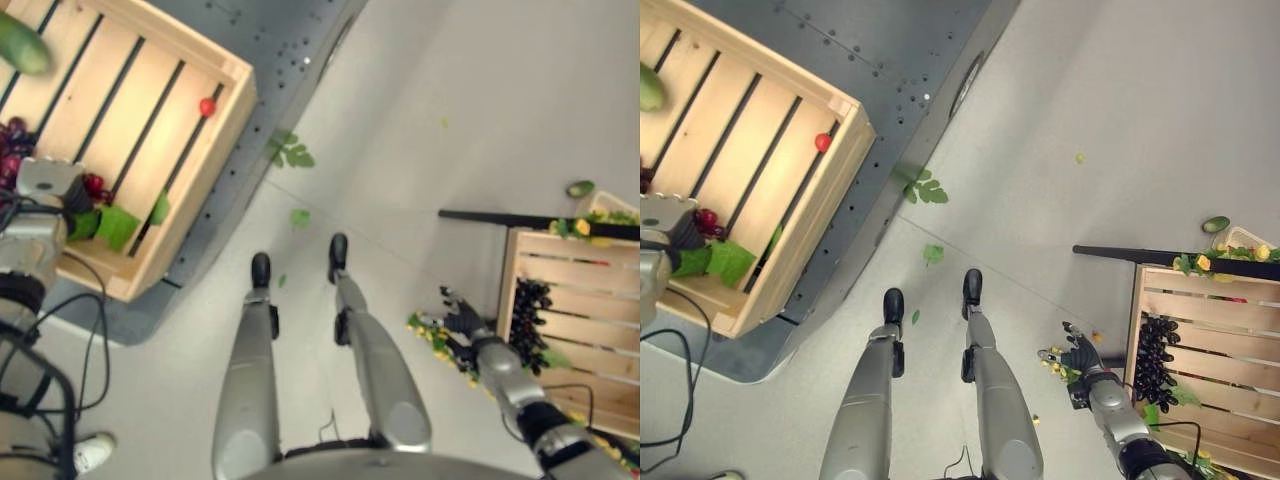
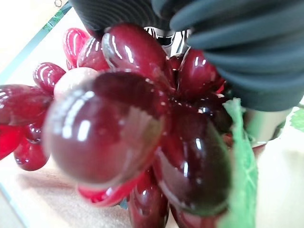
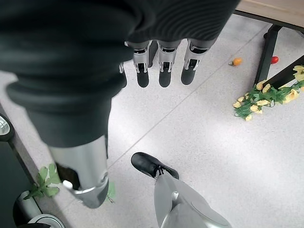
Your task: Pick up the fruits from the basket on one side to the basket on the other side
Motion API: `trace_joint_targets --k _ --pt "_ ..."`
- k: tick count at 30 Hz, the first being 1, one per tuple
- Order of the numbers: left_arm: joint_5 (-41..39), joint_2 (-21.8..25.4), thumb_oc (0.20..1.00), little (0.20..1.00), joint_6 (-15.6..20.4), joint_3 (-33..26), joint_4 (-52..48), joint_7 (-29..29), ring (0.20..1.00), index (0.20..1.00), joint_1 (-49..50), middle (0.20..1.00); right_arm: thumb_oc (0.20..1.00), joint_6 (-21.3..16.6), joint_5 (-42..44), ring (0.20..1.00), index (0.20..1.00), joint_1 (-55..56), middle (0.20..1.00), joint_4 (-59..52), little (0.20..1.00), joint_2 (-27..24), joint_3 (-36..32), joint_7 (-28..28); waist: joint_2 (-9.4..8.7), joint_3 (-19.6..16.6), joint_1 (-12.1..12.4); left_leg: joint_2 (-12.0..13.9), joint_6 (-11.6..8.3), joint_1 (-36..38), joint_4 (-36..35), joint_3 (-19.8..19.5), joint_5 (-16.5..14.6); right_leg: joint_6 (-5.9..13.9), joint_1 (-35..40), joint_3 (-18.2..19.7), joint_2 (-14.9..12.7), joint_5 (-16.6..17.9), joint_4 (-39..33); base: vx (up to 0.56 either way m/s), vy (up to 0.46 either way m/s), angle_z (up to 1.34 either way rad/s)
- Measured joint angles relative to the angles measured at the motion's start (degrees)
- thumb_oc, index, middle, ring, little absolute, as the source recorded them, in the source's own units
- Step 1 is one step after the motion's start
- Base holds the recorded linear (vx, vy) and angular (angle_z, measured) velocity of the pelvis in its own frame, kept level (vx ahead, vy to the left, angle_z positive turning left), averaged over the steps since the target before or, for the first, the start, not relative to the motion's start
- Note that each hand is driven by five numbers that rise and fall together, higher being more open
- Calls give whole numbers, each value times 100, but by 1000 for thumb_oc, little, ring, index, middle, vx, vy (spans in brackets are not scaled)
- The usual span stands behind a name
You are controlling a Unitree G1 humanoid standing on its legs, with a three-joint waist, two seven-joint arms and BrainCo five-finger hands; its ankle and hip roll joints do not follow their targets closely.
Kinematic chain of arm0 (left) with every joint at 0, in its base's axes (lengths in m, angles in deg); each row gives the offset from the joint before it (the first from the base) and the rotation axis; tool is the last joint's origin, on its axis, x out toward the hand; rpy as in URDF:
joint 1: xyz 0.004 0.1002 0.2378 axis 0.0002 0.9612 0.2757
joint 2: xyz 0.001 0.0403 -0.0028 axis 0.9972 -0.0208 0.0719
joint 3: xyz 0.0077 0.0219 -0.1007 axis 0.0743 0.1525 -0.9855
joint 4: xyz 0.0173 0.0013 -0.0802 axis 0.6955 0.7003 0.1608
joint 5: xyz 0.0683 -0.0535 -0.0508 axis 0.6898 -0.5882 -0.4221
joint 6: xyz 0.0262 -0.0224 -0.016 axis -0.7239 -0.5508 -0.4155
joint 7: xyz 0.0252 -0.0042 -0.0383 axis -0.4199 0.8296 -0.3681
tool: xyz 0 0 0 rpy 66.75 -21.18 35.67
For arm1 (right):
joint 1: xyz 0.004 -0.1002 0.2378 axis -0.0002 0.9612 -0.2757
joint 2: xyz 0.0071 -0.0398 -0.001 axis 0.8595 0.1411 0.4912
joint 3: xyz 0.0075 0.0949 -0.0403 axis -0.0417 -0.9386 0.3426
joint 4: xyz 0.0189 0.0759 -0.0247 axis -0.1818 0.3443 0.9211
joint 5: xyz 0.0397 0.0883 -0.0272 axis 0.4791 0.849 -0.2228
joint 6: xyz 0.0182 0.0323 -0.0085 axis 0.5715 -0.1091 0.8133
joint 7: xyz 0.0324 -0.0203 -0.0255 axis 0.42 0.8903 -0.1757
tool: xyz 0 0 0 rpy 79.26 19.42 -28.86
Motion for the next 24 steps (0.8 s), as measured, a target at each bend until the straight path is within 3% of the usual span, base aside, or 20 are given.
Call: trace_joint_targets --k 10,16,18,24 --pt "-273 -4 200 200 6 -51 -44 59 200 200 11 200 1000 0 0 1000 1000 4 1000 -18 1000 3 -7 -7 -56 -37 21 -8 9 15 -26 10 7 -12 -11 14 -10 10 14 -7 -1 0" --pt "-1012 -102 200 200 27 -809 -754 41 200 200 488 200 1000 0 -3 1000 1000 38 1000 112 1000 26 -30 -12 -56 -37 44 -3 27 85 -104 9 23 -11 17 27 -40 9 27 -1 -1 1" --pt "-1274 -101 200 200 -6 -1483 -1533 12 200 200 1054 200 1000 0 -4 1000 1000 111 1000 112 1000 114 -201 -34 -59 -35 55 -4 32 91 -106 10 27 -8 21 28 -45 8 31 0 0 0" --pt "-1686 -198 200 200 47 -2264 -2339 -138 200 200 1813 200 1000 8 -7 1000 1000 267 1000 203 1000 204 -385 -81 -62 -33 93 0 40 101 -112 14 38 -4 32 30 -51 5 36 -1 0 1"
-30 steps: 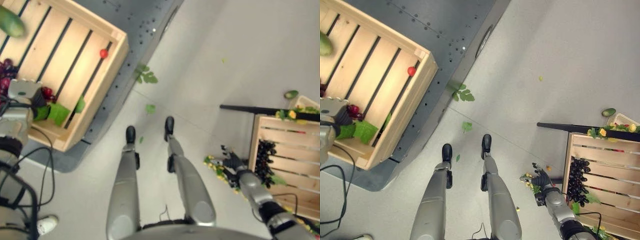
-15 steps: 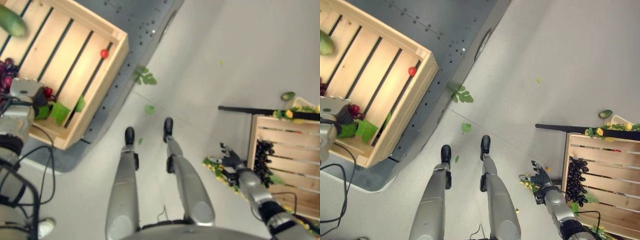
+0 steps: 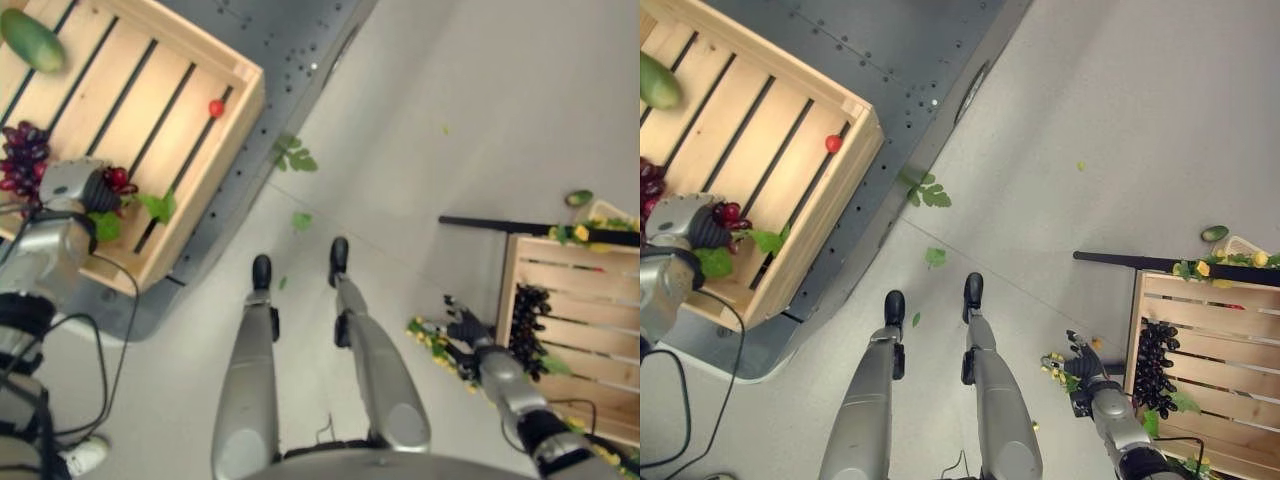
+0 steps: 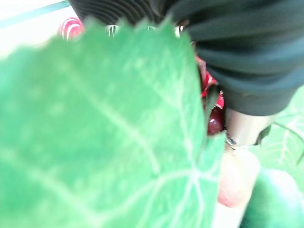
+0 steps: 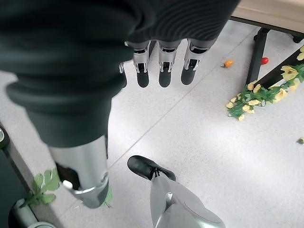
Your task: Pick up the fruits from the basket on one side to the basket on the other side
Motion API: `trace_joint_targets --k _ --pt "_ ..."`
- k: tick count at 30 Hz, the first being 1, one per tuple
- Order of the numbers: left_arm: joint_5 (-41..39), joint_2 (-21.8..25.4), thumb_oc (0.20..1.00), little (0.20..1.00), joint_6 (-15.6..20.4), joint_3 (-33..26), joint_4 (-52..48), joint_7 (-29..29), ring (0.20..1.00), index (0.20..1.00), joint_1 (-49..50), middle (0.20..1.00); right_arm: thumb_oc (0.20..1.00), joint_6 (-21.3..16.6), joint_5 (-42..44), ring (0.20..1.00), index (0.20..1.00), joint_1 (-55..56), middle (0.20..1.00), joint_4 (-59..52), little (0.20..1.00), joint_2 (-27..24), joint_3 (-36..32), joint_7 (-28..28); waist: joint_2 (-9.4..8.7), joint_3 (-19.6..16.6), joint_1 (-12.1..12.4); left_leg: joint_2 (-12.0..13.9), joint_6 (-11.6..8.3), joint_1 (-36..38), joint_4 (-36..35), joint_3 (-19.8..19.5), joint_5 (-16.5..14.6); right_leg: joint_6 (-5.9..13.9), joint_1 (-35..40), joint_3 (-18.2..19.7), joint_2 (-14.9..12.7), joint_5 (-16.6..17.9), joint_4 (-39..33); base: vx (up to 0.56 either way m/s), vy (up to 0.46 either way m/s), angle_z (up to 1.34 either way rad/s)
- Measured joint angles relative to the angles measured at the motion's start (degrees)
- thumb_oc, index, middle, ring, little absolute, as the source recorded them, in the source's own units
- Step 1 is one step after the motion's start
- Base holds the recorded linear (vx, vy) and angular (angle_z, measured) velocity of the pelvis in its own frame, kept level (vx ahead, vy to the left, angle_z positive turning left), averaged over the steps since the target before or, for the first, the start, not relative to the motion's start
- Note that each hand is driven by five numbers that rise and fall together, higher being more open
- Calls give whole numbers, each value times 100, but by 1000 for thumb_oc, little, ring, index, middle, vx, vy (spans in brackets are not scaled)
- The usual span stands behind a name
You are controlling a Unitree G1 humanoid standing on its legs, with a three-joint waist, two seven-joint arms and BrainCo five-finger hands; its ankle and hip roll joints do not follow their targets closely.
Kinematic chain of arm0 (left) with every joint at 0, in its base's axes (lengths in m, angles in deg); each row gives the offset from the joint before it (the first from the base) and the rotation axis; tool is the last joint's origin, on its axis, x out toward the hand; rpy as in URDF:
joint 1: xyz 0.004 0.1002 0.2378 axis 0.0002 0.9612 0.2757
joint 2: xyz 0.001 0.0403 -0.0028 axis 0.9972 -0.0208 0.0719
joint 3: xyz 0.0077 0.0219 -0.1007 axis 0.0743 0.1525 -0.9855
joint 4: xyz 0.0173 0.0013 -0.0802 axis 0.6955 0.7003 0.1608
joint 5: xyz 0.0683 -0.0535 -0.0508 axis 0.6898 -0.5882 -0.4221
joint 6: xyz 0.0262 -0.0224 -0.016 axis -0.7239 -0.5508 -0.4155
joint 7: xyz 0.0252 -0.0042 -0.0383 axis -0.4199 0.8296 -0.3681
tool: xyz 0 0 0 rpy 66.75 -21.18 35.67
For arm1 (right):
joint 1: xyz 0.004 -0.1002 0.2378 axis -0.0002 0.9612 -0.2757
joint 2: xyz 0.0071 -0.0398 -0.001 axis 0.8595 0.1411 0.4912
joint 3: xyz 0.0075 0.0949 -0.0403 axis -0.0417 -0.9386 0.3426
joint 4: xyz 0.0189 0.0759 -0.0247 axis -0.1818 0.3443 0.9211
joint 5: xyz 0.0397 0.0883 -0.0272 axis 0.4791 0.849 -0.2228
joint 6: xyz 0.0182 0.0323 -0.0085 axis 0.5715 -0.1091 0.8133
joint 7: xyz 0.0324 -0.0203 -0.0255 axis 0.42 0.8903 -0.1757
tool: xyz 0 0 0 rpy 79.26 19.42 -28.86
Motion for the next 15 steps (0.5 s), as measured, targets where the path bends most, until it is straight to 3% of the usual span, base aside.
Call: trace_joint_targets --k 6,15 --pt "-740 -395 200 200 113 -1167 -923 -36 200 200 984 200 1000 95 -7 1000 1000 149 1000 6 1000 27 -226 -93 3 2 101 4 -1 151 -89 62 0 5 78 87 -4 -4 -9 1 -3 -3" --pt "-1751 -702 200 200 316 -1843 -1573 -26 200 200 1727 200 1000 192 -29 1000 1000 195 1000 23 1000 13 -343 -214 12 8 133 -7 -2 285 -120 76 4 18 178 135 -12 -17 -7 0 0 -1"
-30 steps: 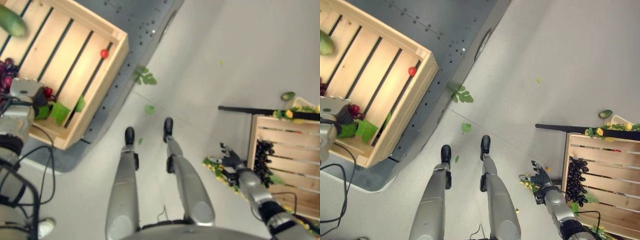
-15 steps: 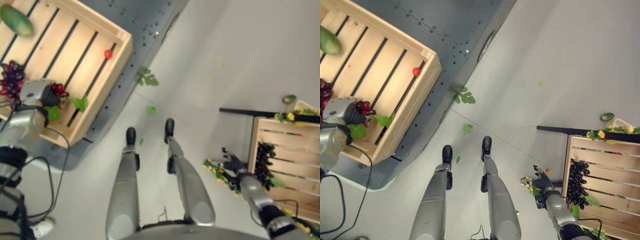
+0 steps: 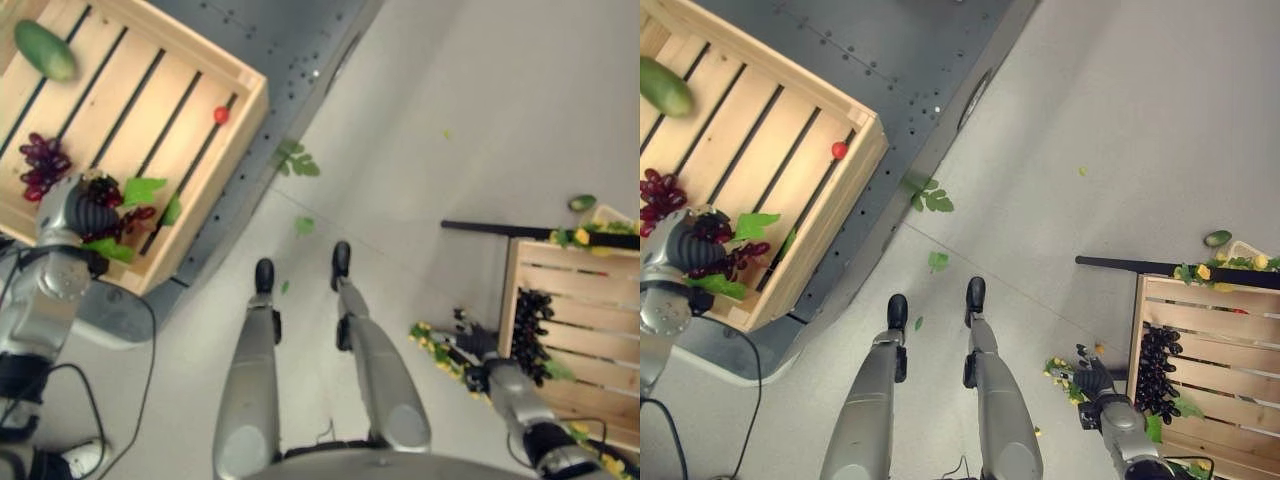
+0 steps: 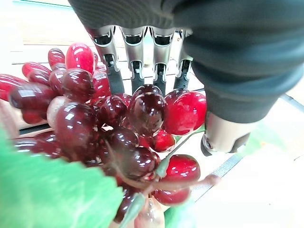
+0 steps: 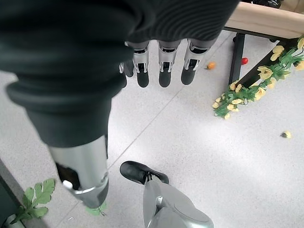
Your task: Pick up the fruits from the basket on one side to the basket on the other side
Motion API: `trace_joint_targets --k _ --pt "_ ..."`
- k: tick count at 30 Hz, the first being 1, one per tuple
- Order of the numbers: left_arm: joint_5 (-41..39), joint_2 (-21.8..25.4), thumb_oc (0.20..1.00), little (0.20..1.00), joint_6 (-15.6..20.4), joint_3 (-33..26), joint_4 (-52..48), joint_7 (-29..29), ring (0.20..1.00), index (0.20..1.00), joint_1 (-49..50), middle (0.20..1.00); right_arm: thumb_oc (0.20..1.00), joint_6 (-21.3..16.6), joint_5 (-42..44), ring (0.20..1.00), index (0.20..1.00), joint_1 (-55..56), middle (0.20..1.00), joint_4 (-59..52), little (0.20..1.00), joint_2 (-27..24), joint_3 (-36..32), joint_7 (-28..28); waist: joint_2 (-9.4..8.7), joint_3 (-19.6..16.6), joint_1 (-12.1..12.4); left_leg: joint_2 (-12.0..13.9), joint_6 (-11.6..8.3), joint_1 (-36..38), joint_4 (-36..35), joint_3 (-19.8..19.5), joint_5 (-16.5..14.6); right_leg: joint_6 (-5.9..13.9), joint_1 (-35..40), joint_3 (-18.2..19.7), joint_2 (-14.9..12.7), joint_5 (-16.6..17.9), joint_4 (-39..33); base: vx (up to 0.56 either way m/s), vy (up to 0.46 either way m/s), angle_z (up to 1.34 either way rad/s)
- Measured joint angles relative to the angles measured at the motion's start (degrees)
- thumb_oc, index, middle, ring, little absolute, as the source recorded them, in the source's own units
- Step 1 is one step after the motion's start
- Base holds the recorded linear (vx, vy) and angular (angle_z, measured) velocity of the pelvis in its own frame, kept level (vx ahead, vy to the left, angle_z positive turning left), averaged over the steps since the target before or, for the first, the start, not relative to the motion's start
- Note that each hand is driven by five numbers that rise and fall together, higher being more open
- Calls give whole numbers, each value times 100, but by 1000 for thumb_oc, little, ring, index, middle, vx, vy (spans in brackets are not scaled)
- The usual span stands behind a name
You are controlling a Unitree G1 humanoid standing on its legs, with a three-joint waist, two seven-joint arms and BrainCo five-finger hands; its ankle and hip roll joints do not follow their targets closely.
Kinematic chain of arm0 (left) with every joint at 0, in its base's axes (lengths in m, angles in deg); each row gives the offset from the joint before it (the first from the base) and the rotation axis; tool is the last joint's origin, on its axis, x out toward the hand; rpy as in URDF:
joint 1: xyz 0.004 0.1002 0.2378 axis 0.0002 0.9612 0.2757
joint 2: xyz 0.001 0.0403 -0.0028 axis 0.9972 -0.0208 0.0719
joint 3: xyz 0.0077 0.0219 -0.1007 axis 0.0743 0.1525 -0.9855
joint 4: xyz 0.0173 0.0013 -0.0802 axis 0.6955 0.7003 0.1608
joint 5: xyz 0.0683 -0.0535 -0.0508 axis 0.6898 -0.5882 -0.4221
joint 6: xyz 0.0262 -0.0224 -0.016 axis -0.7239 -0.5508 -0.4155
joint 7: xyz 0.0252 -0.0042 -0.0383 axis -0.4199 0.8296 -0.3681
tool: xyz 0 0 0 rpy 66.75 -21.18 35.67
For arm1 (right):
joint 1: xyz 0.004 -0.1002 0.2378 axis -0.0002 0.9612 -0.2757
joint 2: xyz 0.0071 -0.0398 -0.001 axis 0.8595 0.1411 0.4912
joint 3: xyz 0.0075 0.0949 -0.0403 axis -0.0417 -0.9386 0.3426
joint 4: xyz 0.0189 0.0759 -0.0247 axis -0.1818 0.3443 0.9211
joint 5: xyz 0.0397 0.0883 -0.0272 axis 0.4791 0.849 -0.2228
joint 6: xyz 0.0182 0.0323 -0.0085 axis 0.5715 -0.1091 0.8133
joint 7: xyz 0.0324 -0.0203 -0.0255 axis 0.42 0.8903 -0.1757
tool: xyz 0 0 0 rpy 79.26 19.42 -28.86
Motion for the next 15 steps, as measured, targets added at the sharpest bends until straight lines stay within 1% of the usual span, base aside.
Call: trace_joint_targets --k 3,7,8,11,12,15 --pt "-425 -179 200 200 119 -202 -218 39 200 200 230 200 1000 6 -22 1000 1000 6 1000 66 1000 -1 -8 -12 9 5 25 -7 6 153 -77 26 7 16 107 19 -16 -27 -3 5 -2 -1" --pt "-717 -259 200 200 240 -217 -441 138 200 200 375 200 1000 28 -24 1000 1000 19 1000 224 1000 -4 -66 -18 82 41 143 -6 4 213 -99 39 7 39 157 29 -15 -64 -2 4 -2 -1" --pt "-748 -266 200 200 258 -221 -442 139 200 200 399 200 1000 28 -24 1000 1000 18 1000 227 1000 -3 -70 -21 93 46 146 -8 5 216 -103 39 8 38 159 30 -17 -63 -2 0 0 0" --pt "-1299 -439 200 200 362 -260 -500 173 200 200 443 200 1000 30 -25 1000 1000 16 1000 279 1000 -1 -73 -33 102 51 146 -21 18 275 -148 63 18 20 194 31 -36 -46 -2 0 0 0" --pt "-1327 -462 200 200 377 -260 -523 182 200 200 456 200 1000 31 -25 1000 1000 16 1000 296 1000 -2 -73 -36 102 51 146 -22 20 303 -161 70 19 20 211 32 -39 -47 -2 0 0 0" --pt "-1747 -516 200 200 461 -268 -659 234 200 200 497 200 1000 31 -25 1000 1000 16 1000 303 1000 -2 -73 -53 119 62 147 -22 21 374 -180 80 19 21 268 40 -41 -47 -3 0 0 0"
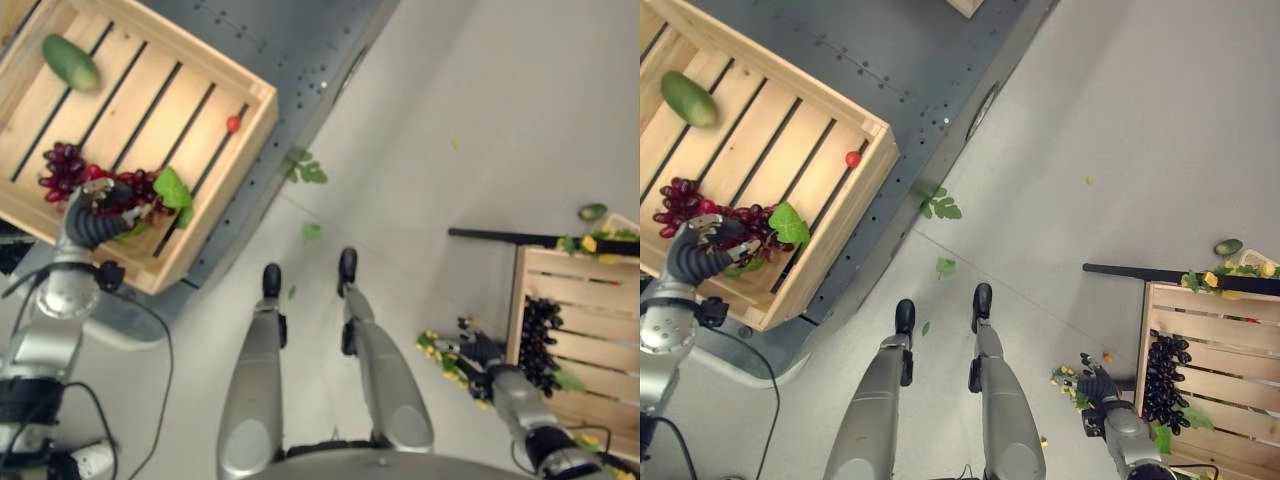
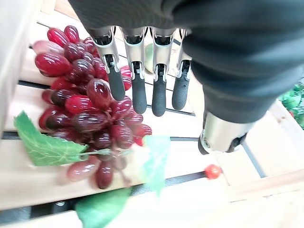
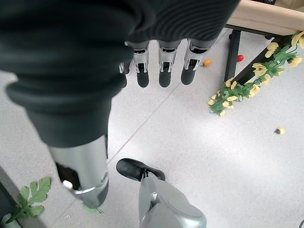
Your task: Pick up the fruits from the basket on one side to the basket on the other side
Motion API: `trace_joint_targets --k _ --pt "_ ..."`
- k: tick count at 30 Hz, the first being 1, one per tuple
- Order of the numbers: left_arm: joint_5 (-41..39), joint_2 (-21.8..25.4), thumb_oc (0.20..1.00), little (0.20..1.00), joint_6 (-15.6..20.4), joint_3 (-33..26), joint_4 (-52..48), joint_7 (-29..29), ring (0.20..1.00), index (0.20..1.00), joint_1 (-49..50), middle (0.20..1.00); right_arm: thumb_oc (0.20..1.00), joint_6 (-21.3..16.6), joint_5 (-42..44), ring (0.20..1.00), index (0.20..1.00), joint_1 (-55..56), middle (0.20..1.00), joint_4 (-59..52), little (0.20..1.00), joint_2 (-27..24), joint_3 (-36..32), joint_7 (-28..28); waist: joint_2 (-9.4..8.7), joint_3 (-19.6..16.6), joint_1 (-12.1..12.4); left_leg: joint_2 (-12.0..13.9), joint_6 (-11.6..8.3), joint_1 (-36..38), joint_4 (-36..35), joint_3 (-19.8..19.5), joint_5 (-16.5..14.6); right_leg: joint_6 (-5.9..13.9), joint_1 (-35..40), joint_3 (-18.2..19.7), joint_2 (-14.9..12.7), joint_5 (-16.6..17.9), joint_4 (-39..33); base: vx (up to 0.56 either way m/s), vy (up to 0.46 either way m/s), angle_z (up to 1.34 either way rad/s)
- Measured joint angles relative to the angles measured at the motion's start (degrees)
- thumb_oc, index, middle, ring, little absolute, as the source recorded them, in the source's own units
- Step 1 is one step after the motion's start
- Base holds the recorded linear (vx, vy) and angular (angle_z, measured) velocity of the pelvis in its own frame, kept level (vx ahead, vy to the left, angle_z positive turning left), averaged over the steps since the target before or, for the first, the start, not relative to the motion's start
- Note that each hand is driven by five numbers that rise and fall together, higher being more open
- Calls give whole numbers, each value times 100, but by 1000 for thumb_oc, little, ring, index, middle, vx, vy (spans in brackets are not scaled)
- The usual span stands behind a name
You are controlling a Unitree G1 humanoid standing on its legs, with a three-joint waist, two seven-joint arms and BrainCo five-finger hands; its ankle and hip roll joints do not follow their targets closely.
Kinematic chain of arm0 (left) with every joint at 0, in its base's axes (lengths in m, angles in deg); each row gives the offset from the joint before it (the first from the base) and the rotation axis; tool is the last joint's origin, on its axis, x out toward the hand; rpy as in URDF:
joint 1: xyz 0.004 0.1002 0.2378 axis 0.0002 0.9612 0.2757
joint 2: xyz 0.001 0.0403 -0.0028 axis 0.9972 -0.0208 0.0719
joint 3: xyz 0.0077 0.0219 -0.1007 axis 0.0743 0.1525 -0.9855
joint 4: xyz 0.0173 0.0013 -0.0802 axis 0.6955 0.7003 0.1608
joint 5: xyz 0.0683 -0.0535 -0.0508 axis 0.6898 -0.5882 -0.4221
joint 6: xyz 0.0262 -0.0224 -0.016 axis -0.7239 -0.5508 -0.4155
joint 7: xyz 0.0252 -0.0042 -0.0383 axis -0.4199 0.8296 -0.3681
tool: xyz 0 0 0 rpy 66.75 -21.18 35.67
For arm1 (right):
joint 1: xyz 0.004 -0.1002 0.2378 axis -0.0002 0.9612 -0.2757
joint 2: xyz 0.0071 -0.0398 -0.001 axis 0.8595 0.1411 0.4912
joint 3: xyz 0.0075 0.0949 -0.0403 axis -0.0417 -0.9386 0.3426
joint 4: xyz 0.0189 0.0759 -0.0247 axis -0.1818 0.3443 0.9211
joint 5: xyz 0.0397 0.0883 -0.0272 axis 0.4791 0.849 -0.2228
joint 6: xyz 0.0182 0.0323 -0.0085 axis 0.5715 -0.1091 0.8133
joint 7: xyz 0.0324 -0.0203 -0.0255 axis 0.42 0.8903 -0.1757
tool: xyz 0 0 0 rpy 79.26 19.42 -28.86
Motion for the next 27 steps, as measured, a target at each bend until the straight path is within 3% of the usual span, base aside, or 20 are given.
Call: trace_joint_targets --k 11,21,23,24,27 --pt "-1546 -367 200 200 250 -7 -450 218 200 200 150 200 1000 4 2 1000 1000 -2 1000 147 1000 0 0 -25 102 24 2 -5 4 148 -63 56 24 10 88 80 -9 -9 4 1 0 -1" --pt "-2064 -385 200 200 360 -7 -779 272 200 200 179 200 1000 5 2 1000 1000 -2 1000 190 1000 -2 10 -41 205 39 2 -12 6 244 -97 58 25 11 168 84 -16 -10 3 0 0 0" --pt "-1949 -350 699 699 354 -17 -784 259 699 699 223 699 1000 5 2 1000 1000 -2 1000 191 1000 -1 15 -40 208 41 2 -13 6 246 -97 58 25 10 169 85 -15 -10 3 0 0 0" --pt "-1616 -236 1000 1000 334 -28 -781 252 1000 1000 270 1000 1000 4 1 1000 1000 -1 1000 191 1000 -2 27 -40 208 41 3 -12 6 247 -97 59 25 9 171 85 -11 -9 3 0 0 0" --pt "-1048 -208 1000 1000 334 -199 -759 102 1000 1000 274 1000 1000 4 1 1000 1000 -2 1000 202 1000 -1 25 -40 213 41 17 -16 7 249 -95 61 25 10 171 87 -15 -8 6 0 0 0"
